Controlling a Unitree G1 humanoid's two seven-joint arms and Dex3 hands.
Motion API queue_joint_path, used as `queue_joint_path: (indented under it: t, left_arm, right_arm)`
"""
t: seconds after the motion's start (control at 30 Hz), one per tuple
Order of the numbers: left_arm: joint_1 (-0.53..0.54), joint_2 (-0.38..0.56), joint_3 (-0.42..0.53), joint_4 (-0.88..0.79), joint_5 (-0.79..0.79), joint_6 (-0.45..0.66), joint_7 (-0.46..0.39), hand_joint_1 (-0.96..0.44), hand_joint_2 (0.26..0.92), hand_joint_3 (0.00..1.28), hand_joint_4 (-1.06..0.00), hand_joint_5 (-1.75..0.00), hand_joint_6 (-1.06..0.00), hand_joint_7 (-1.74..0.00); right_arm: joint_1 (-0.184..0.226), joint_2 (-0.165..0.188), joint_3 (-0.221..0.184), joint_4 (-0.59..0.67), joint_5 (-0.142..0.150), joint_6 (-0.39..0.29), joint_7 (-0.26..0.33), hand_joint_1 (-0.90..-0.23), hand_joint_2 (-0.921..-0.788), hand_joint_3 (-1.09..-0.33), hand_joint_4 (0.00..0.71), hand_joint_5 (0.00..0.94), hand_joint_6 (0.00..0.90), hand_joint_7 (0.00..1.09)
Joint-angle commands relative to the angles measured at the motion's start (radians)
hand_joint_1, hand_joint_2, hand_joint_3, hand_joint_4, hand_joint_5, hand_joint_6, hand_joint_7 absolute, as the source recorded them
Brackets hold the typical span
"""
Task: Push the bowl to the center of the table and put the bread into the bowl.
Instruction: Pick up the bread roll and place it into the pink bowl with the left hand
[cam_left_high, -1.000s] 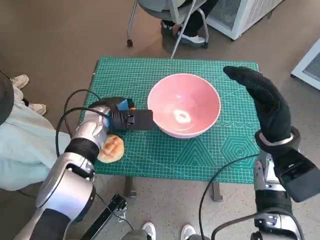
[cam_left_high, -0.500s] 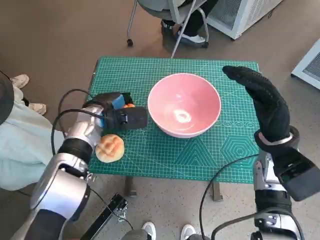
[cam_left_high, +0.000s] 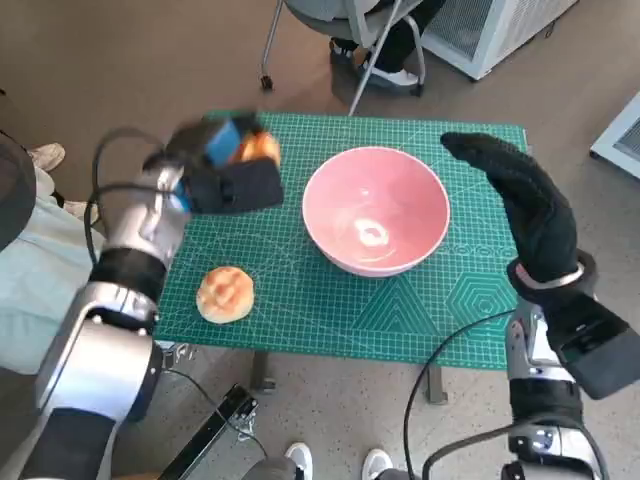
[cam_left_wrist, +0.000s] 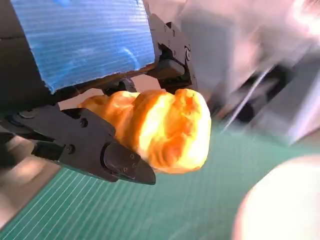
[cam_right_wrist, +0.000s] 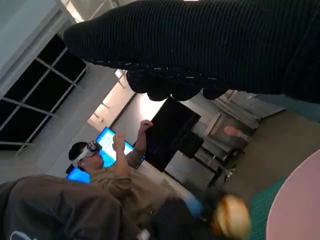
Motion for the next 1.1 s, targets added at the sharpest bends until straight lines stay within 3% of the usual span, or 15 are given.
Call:
queue_joint_path:
  t: [0.03,0.3,0.6,0.8,0.9,0.93,0.97,1.0,1.1]
  left_arm:
    - [-0.016,-0.028,-0.013,-0.082,0.005,-0.079,0.042,0.0,0.92,0.05,-0.7,-1.12,-0.64,-1.17]
    - [0.015,-0.068,-0.043,-0.142,0.015,-0.23,0.055,0.0,0.92,0.07,-0.69,-1.16,-0.63,-1.16]
    - [0.031,-0.133,-0.241,-0.113,0.236,-0.291,0.245,0.0,0.921,0.11,-0.56,-1.24,-0.65,-1.2]
    - [0.032,-0.179,-0.297,-0.055,0.287,-0.261,0.248,0.0,0.921,0.14,-0.51,-1.27,-0.64,-1.24]
    - [0.039,-0.207,-0.293,-0.027,0.267,-0.22,0.179,0.0,0.921,0.18,-0.47,-1.33,-0.58,-1.28]
    - [0.042,-0.214,-0.287,-0.02,0.256,-0.203,0.149,-0.07,0.921,0.22,-0.42,-1.22,-0.53,-1.34]
    - [0.043,-0.223,-0.276,-0.014,0.24,-0.177,0.104,-0.16,0.921,0.29,-0.37,-1.01,-0.44,-1.44]
    - [0.044,-0.229,-0.268,-0.01,0.229,-0.159,0.073,-0.13,0.892,0.29,-0.28,-0.77,-0.3,-1.17]
    - [0.048,-0.241,-0.234,-0.006,0.179,-0.124,-0.025,-0.12,0.908,0.15,-0.2,-0.28,-0.21,-0.64]
  right_arm:
    - [-0.004,-0.001,0.0,0.018,0.014,0.013,0.02,-0.692,-0.921,-0.771,0.321,0.0,-0.001,0.86]
    - [-0.011,0.0,0.001,0.025,0.024,0.017,0.03,-0.689,-0.921,-0.771,0.315,0.0,-0.001,0.86]
    - [-0.011,-0.002,0.0,0.02,0.023,0.02,0.033,-0.686,-0.921,-0.771,0.315,0.0,-0.001,0.86]
    - [-0.004,-0.003,-0.001,0.011,0.016,0.013,0.027,-0.688,-0.921,-0.77,0.315,0.001,-0.001,0.85]
    - [-0.001,-0.006,-0.004,0.009,0.014,0.01,0.026,-0.689,-0.921,-0.769,0.316,0.001,-0.001,0.85]
    - [0.0,-0.007,-0.005,0.009,0.013,0.008,0.025,-0.689,-0.921,-0.769,0.316,0.001,-0.001,0.85]
    - [0.001,-0.009,-0.006,0.01,0.014,0.007,0.026,-0.689,-0.921,-0.769,0.316,0.001,-0.001,0.85]
    - [0.001,-0.009,-0.007,0.01,0.014,0.006,0.026,-0.689,-0.921,-0.768,0.316,0.001,-0.001,0.85]
    - [0.004,-0.012,-0.011,0.009,0.015,0.002,0.025,-0.687,-0.921,-0.766,0.317,0.001,-0.001,0.85]
